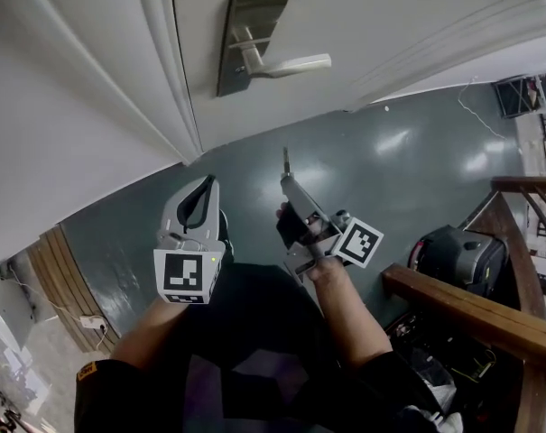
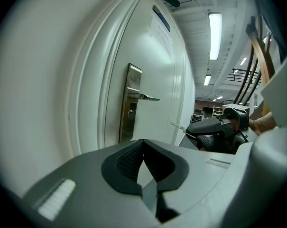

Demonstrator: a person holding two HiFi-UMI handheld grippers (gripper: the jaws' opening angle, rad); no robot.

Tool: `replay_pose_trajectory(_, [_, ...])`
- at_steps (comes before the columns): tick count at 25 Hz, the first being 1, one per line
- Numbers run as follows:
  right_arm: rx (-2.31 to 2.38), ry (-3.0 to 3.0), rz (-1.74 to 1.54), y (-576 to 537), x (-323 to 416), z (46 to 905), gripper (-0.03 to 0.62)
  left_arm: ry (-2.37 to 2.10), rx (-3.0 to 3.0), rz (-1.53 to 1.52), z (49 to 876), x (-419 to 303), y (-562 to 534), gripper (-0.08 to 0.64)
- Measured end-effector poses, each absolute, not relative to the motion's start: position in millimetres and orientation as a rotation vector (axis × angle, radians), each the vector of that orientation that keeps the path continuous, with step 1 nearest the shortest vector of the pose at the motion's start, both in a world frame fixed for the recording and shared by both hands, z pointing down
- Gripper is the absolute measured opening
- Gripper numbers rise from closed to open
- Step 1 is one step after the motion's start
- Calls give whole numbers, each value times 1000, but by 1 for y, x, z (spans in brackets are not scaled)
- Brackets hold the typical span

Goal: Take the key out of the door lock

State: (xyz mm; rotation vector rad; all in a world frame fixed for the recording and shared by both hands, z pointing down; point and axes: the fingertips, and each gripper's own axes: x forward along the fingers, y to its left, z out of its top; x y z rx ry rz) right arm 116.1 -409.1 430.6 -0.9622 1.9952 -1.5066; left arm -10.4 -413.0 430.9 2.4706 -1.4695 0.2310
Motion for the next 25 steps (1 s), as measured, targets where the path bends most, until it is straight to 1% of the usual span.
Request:
replay_pose_trajectory(5, [-992, 1956, -1461, -364, 143, 433, 15, -1395, 2532, 260, 431, 22, -379, 17])
replay_pose_trajectory(12, [-991, 1940, -1420, -284, 170, 430, 15, -1376, 2572, 223, 415, 57, -309, 17])
replay_pose_trajectory(20, [-956, 1960, -1425, -184, 183, 436, 15, -1490, 2526, 291, 411, 50, -197, 17])
replay_pose_trajectory(25, [-964, 2027, -1392, -148, 177, 426, 15, -1546, 2517, 308, 399, 41, -155, 17])
